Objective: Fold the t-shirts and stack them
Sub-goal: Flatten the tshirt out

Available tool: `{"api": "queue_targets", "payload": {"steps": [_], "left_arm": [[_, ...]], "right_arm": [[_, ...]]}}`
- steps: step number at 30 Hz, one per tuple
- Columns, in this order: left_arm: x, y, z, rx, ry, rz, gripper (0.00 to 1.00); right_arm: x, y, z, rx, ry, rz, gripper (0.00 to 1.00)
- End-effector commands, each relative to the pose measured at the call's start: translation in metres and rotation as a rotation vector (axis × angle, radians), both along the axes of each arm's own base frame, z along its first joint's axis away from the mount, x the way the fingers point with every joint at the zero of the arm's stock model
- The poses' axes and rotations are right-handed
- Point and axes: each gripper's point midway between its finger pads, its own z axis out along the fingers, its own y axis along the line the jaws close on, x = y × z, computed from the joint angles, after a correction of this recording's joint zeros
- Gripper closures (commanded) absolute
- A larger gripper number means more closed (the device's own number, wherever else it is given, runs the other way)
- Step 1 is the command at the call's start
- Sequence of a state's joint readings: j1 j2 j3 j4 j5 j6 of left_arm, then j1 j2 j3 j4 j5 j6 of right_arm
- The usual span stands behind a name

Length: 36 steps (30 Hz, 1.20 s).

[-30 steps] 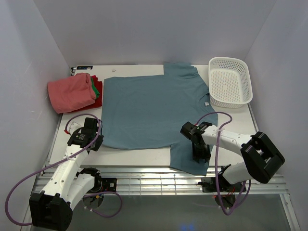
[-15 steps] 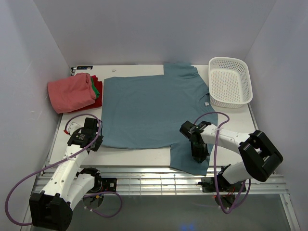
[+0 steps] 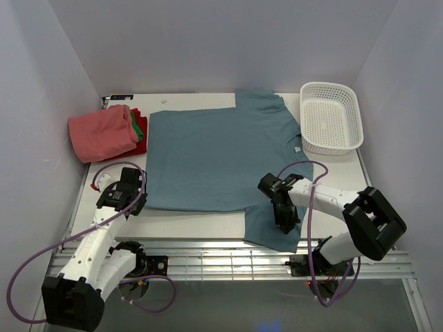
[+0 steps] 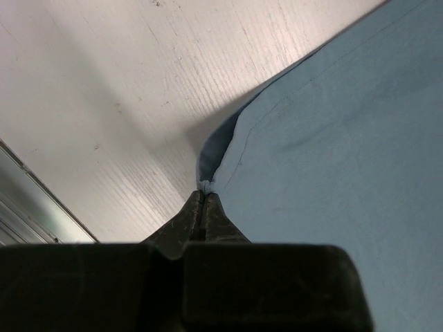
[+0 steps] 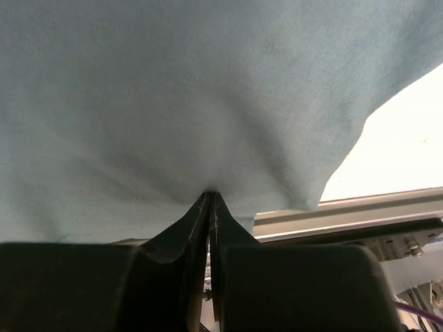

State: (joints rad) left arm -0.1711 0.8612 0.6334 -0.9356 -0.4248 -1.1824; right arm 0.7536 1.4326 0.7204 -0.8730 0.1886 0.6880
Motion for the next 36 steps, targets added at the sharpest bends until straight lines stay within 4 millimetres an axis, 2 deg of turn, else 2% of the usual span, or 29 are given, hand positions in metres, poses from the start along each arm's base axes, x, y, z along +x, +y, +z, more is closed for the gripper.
{"api": "queue_targets", "payload": {"steps": [1, 6, 10, 13, 16, 17, 18, 21, 22, 24, 25, 27, 29, 33, 36], "left_arm": [[0.003, 0.009, 0.013, 0.040, -0.025, 0.017, 1.00], [0.004, 0.013, 0.016, 0.063, -0.022, 0.020, 1.00], [0.006, 0.013, 0.018, 0.062, -0.026, 0.023, 1.00], [0.006, 0.012, 0.017, 0.060, -0.022, 0.022, 1.00], [0.007, 0.011, 0.016, 0.056, -0.020, 0.018, 1.00], [0.007, 0.010, 0.014, 0.053, -0.020, 0.015, 1.00], [0.007, 0.010, 0.013, 0.051, -0.018, 0.011, 1.00], [0.005, 0.006, 0.004, 0.034, 0.001, 0.003, 1.00], [0.005, 0.006, 0.002, 0.028, 0.003, 0.003, 1.00], [0.005, 0.004, -0.001, 0.017, 0.003, -0.002, 1.00], [0.006, 0.003, -0.001, 0.015, 0.000, -0.004, 1.00], [0.008, 0.003, 0.000, 0.018, 0.001, -0.010, 1.00], [0.011, 0.003, 0.002, 0.022, -0.006, -0.011, 1.00], [0.013, 0.002, 0.002, 0.019, -0.006, -0.014, 1.00], [0.012, 0.000, -0.003, 0.010, 0.001, -0.015, 1.00]], "right_arm": [[0.048, 0.031, 0.000, 0.098, -0.191, -0.018, 0.92], [0.078, 0.041, 0.030, 0.104, -0.279, -0.006, 0.92], [0.093, 0.047, 0.043, 0.107, -0.309, 0.000, 0.92], [0.097, 0.046, 0.043, 0.088, -0.301, 0.014, 0.92], [0.092, 0.046, 0.040, 0.083, -0.260, 0.033, 0.90], [0.089, 0.042, 0.040, 0.069, -0.247, 0.031, 0.86], [0.082, 0.038, 0.040, 0.056, -0.227, 0.030, 0.70], [0.064, 0.031, 0.033, 0.057, -0.171, 0.026, 0.49], [0.062, 0.035, 0.033, 0.088, -0.174, 0.020, 0.35], [0.052, 0.035, 0.023, 0.117, -0.147, 0.008, 0.25], [0.054, 0.039, 0.022, 0.140, -0.161, 0.003, 0.19], [0.048, 0.039, 0.018, 0.146, -0.141, -0.025, 0.18], [0.044, 0.042, 0.016, 0.166, -0.129, -0.047, 0.02], [0.034, 0.039, 0.020, 0.194, -0.129, -0.091, 0.02], [0.023, 0.037, 0.013, 0.213, -0.110, -0.108, 0.02]]}}
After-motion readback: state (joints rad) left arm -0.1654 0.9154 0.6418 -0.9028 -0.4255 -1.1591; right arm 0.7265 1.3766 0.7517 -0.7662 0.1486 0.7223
